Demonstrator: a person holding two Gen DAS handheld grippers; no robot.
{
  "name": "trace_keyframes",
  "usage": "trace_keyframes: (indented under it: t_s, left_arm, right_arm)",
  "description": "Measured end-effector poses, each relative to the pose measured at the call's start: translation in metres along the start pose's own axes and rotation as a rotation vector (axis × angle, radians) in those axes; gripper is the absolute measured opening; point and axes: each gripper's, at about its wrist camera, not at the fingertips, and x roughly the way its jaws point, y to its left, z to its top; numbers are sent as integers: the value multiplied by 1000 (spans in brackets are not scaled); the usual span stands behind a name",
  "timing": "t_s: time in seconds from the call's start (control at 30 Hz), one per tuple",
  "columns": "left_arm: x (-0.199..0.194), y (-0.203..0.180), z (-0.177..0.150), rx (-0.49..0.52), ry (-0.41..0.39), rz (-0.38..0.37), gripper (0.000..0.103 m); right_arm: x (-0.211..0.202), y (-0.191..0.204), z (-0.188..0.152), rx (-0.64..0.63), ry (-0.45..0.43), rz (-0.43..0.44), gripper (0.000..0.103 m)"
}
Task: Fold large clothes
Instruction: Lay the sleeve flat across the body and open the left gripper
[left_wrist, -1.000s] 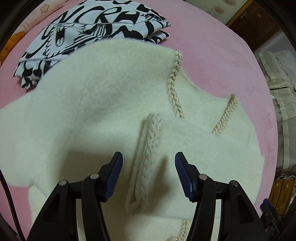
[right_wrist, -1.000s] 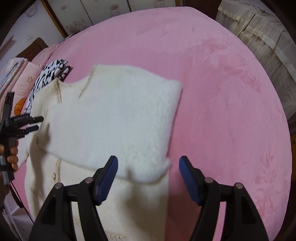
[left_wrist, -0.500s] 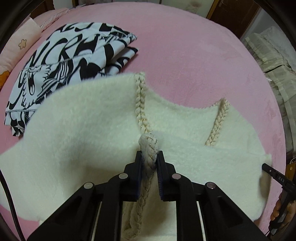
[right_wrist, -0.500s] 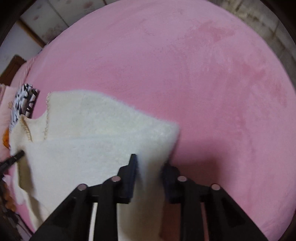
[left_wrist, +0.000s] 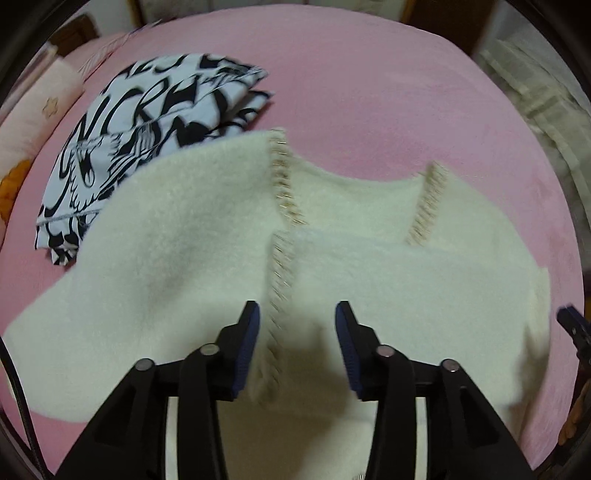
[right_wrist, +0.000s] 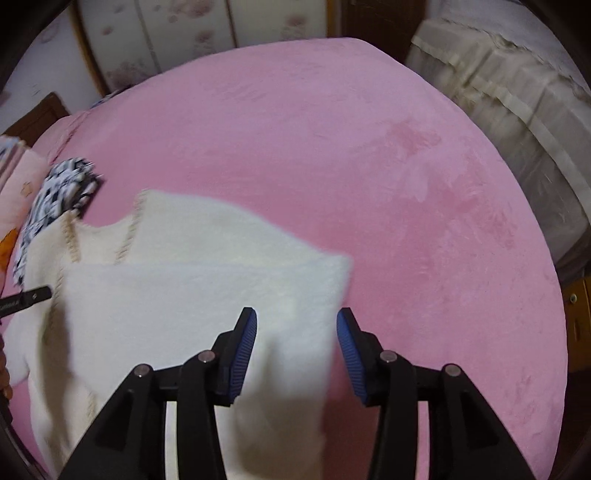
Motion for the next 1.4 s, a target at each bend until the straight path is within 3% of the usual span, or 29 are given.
trace_keyframes:
  t_s: [0.1, 0.17, 0.33, 0.5, 0.57, 0.63, 0.67, 1.0, 1.13, 1.23, 1.4]
  left_arm:
    - [-9, -22, -20, 95, -33, -22, 43]
    - [-6, -34, -24, 105, -45, -50, 43]
    - [17, -50, -40, -46, 31, -84, 43]
    - [36, -47, -47, -78, 55, -54, 43]
    - [36, -46, -47, -73, 57, -61, 44]
    - [38, -44, -45, -74, 57, -64, 44]
    - [37, -44, -45, -76, 58, -62, 44]
    - [2, -56, -49, -143, 64, -30, 44]
    - [-35, -67, -63, -142, 36, -28, 46]
    - [-67, -76, -69, -146, 13, -20, 53]
    - [-119, -85, -82, -153, -30, -35, 54]
  right_arm:
    - [-9, 40, -24, -61, -12, 66, 45]
    - [-5, 68, -32, -131, -5, 91, 45]
    - [15, 99, -56, -219, 37, 74, 45]
    - [26, 58, -68, -202, 73, -60, 39]
    - [24, 37, -70, -186, 75, -74, 29]
    - [21, 23, -70, -177, 78, -69, 11]
    - [20, 19, -69, -174, 83, -62, 10]
    - [5, 7, -63, -65, 128, -30, 13]
    - [-16, 1, -58, -49, 139, -1, 13]
    - [-39, -1, -56, -70, 131, 2, 18]
    - [-76, -1, -48, -95, 106, 18, 22]
